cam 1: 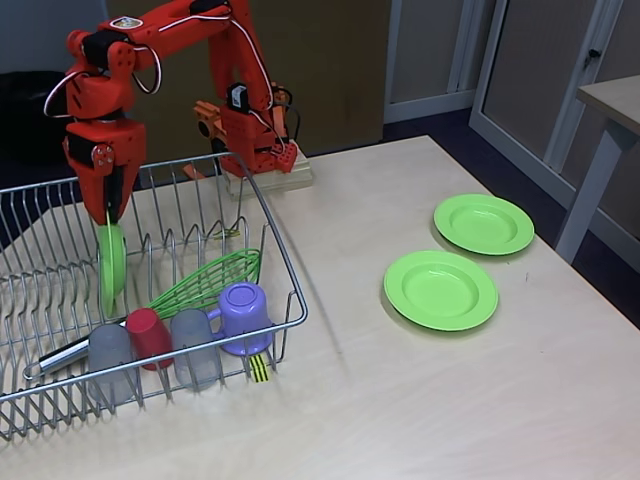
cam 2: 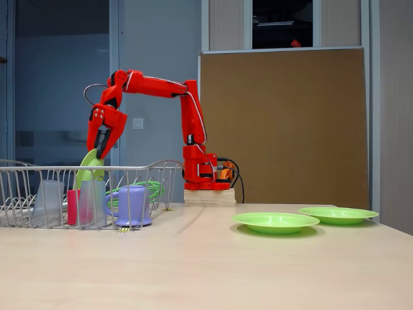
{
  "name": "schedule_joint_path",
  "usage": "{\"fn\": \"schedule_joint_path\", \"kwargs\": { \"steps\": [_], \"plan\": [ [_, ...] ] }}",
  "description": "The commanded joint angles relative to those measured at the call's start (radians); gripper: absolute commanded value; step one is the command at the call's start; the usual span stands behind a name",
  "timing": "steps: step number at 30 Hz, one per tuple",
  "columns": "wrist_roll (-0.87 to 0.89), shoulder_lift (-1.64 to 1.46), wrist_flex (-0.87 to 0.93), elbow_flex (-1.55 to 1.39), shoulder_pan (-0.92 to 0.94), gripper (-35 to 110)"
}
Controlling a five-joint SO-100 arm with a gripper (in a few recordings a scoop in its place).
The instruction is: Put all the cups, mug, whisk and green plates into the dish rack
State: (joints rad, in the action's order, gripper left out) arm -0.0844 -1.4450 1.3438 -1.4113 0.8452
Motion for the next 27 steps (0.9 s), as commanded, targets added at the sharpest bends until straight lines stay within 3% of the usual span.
{"fn": "schedule_joint_path", "kwargs": {
  "steps": [1,8,27],
  "plan": [
    [-0.049,-0.005,-0.029,-0.031,-0.043,3],
    [-0.083,-0.063,0.002,-0.114,-0.120,25],
    [-0.069,-0.218,0.084,-0.121,-0.242,26]
  ]
}}
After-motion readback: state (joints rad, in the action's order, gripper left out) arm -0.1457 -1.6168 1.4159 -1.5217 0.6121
